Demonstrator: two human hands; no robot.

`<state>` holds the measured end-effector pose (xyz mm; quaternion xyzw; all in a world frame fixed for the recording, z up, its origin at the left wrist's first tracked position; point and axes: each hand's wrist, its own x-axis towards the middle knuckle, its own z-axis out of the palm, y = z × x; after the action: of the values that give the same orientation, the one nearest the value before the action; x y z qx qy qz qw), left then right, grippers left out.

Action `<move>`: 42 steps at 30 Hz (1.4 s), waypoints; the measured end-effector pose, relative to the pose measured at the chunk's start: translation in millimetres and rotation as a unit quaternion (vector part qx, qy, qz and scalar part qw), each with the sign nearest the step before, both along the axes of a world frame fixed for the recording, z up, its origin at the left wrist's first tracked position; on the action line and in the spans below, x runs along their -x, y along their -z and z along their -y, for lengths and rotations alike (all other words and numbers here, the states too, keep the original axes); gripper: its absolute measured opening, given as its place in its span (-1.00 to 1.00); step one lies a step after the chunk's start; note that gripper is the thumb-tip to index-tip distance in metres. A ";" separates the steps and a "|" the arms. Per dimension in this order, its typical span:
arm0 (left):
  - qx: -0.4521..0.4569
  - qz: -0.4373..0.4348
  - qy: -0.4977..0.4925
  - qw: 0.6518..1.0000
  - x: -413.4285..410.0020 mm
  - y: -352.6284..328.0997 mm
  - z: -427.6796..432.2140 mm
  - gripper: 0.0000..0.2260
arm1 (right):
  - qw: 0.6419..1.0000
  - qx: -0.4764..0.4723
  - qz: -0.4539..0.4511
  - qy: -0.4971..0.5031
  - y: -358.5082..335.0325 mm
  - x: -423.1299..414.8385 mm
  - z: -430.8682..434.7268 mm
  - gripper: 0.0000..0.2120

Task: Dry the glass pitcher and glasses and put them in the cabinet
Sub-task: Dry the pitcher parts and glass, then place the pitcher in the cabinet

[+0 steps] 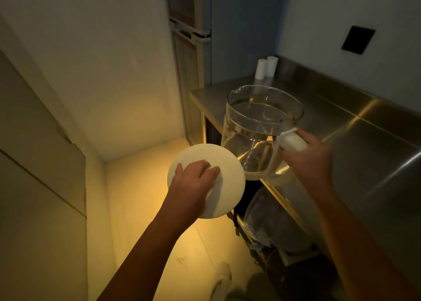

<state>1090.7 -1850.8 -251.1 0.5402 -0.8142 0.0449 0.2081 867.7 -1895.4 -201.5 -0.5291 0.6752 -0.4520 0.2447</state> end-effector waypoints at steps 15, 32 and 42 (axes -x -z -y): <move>-0.032 0.013 0.011 0.999 -37.6 -9.2 224.9 -0.38 | 0.999 -0.037 0.022 0.026 7.7 -33.1 219.8 -0.40; -0.062 0.033 0.159 0.985 -94.1 10.7 449.3 -0.46 | 0.981 -0.065 0.035 0.182 31.2 -95.4 374.9 -0.40; -0.112 0.067 0.266 0.955 -116.4 26.2 565.1 -0.39 | 0.944 -0.062 0.053 0.319 42.1 -126.8 441.3 -0.39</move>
<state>1207.1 -2415.9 -277.3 0.3195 -0.9404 -0.0675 0.0952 994.4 -2336.7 -243.5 -0.2452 0.8215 -0.4908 0.1554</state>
